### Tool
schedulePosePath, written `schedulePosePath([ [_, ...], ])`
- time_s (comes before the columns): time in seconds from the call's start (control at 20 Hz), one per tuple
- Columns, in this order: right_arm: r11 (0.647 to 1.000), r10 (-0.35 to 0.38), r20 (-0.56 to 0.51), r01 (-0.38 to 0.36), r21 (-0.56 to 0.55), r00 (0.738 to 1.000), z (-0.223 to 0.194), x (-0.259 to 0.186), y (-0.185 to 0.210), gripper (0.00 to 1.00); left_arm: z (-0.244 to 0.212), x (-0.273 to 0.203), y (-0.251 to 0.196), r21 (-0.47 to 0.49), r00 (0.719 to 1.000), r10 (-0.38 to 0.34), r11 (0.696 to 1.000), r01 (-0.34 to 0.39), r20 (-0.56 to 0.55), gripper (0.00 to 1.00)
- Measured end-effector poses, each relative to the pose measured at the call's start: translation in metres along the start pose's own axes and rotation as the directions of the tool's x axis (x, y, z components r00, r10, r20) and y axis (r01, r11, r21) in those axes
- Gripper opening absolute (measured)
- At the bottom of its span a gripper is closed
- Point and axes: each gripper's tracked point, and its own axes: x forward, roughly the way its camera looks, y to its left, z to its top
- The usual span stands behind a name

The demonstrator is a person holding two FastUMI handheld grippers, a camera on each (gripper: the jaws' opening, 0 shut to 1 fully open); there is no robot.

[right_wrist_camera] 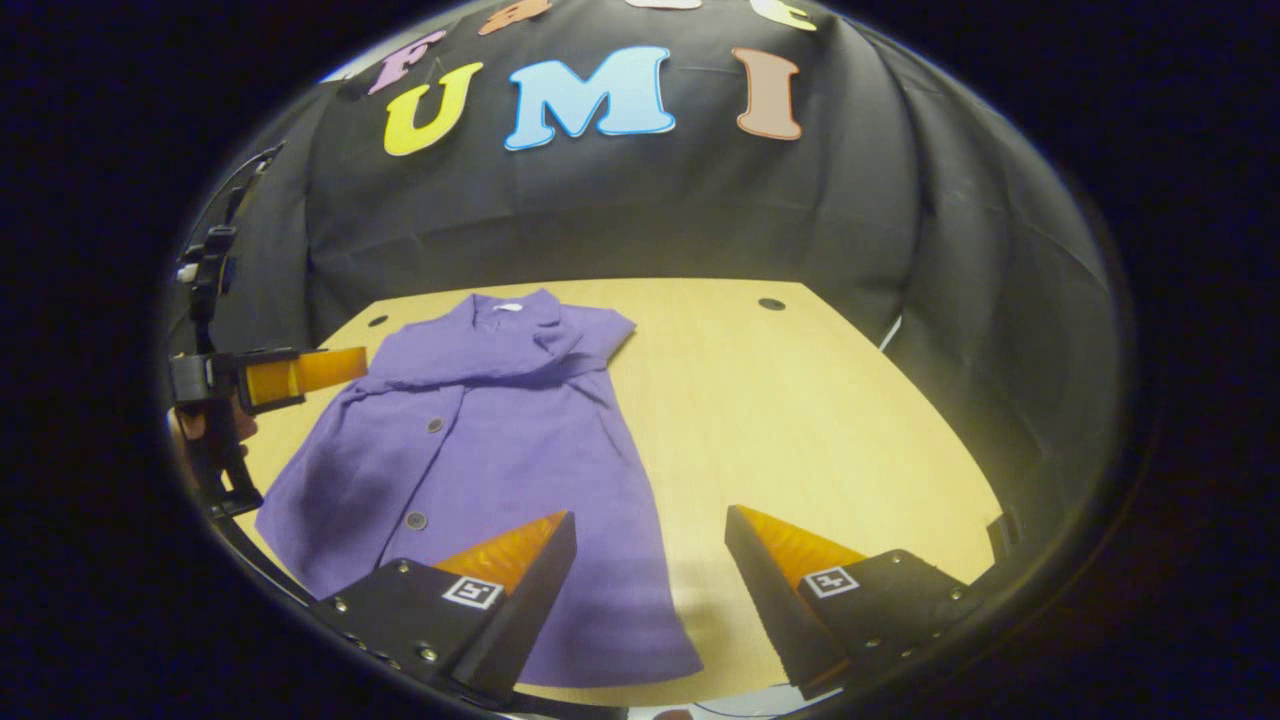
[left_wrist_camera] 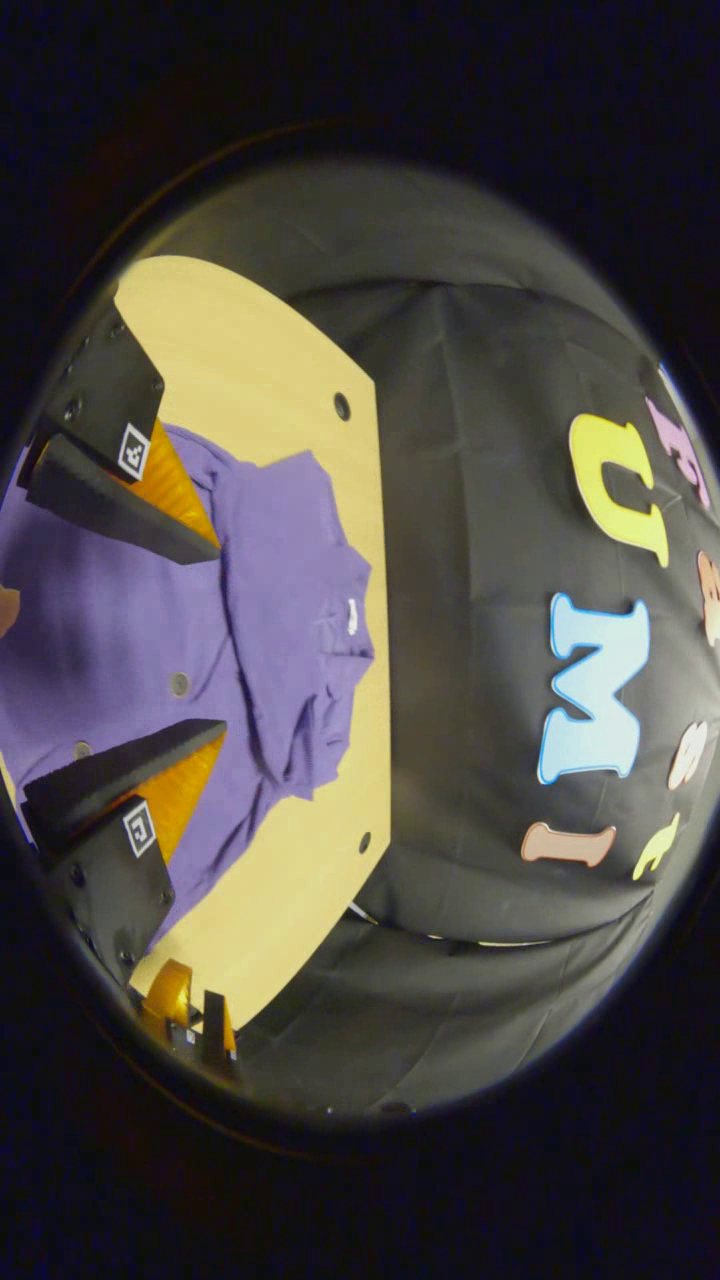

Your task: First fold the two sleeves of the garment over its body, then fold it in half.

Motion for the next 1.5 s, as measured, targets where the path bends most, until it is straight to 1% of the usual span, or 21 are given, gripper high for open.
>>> schedulePosePath([
  [0.1, 1.0, -0.013, -0.03, 0.013, 0.003, 0.999, -0.015, -0.002, 0.001, 0.93, -0.027, -0.021, 0.02, -0.002, 0.999, 0.016, 1.0, -0.016, -0.03, 1.0],
  [0.25, 0.999, -0.032, -0.063, 0.033, 0.004, 0.998, -0.034, -0.005, 0.003, 0.93, -0.063, -0.05, 0.054, 0.027, 0.996, 0.063, 0.998, -0.061, -0.058, 1.0],
  [0.4, 0.999, -0.041, -0.094, 0.042, 0.004, 0.995, -0.053, -0.006, 0.009, 0.93, -0.096, -0.079, 0.074, -0.012, 0.994, 0.065, 0.998, -0.066, -0.089, 1.0],
  [0.5, 0.999, -0.032, -0.113, 0.034, 0.021, 0.993, -0.064, -0.007, 0.017, 0.93, -0.117, -0.097, 0.094, -0.013, 0.991, 0.084, 0.996, -0.086, -0.107, 1.0],
  [0.65, 0.998, -0.04, -0.13, 0.045, 0.037, 0.991, -0.077, -0.009, 0.02, 0.93, -0.145, -0.115, 0.115, -0.012, 0.985, 0.102, 0.994, -0.104, -0.143, 1.0],
  [0.75, 0.998, -0.057, -0.139, 0.061, 0.025, 0.989, -0.083, -0.007, 0.016, 0.93, -0.158, -0.125, 0.128, -0.019, 0.981, 0.107, 0.994, -0.111, -0.163, 1.0],
  [0.85, 0.997, -0.066, -0.162, 0.071, 0.024, 0.985, -0.091, -0.006, 0.014, 0.93, -0.176, -0.13, 0.14, -0.01, 0.973, 0.129, 0.991, -0.133, -0.192, 1.0],
  [1.0, 0.996, -0.082, -0.166, 0.088, 0.027, 0.983, -0.096, -0.008, 0.012, 0.94, -0.198, -0.137, 0.149, -0.009, 0.967, 0.137, 0.99, -0.142, -0.215, 1.0],
  [1.15, 0.995, -0.102, -0.171, 0.102, -0.013, 0.98, -0.101, -0.009, 0.012, 0.94, -0.212, -0.136, 0.151, -0.007, 0.962, 0.143, 0.989, -0.149, -0.234, 1.0],
  [1.35, 0.994, -0.108, -0.18, 0.102, -0.046, 0.978, -0.107, -0.009, 0.015, 0.96, -0.211, -0.136, 0.144, 0.002, 0.964, 0.146, 0.989, -0.149, -0.221, 0.99],
  [1.4, 0.995, -0.103, -0.166, 0.1, -0.027, 0.981, -0.107, -0.007, 0.017, 0.97, -0.213, -0.136, 0.143, 0.008, 0.963, 0.151, 0.988, -0.153, -0.225, 0.96],
  [1.45, 0.996, -0.09, -0.171, 0.093, 0.006, 0.981, -0.108, -0.005, 0.019, 0.98, -0.213, -0.134, 0.141, 0.005, 0.961, 0.152, 0.988, -0.155, -0.229, 0.98],
  [1.5, 0.994, -0.072, -0.173, 0.084, 0.063, 0.982, -0.11, -0.004, 0.022, 0.98, -0.212, -0.132, 0.138, 0.0, 0.961, 0.148, 0.988, -0.152, -0.232, 0.98],
])
